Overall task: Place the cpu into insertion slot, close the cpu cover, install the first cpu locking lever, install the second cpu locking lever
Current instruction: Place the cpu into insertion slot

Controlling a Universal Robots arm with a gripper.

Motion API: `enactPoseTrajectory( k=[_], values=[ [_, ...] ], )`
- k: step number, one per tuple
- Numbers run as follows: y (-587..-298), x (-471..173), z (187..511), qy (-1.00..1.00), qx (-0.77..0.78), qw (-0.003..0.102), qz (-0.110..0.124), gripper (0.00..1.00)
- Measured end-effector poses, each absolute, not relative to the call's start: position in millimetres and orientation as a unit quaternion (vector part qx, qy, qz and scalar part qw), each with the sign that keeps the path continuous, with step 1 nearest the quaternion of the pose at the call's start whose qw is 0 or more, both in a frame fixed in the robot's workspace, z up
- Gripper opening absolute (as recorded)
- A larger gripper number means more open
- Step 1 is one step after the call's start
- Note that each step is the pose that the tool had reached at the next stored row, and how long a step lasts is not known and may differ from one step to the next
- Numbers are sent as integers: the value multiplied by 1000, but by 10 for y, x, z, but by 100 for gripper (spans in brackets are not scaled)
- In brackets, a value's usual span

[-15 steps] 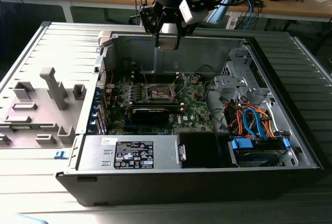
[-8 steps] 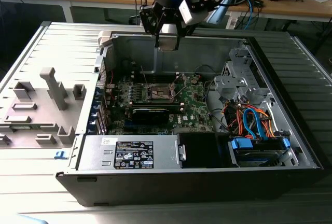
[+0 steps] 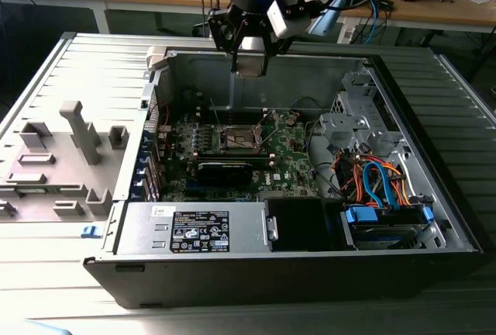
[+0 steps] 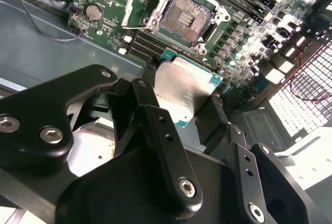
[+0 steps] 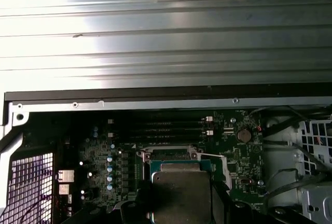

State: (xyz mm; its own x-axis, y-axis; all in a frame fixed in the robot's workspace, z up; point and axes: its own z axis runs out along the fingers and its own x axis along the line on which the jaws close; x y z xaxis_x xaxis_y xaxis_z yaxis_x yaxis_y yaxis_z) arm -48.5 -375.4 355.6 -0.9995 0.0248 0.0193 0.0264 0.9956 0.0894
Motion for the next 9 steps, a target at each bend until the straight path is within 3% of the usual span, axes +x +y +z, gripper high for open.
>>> enactPoseTrajectory(
  k=[9],
  values=[
    [-3772, -491, 3542, -999, -13, 9, -45, 55]
  ],
)
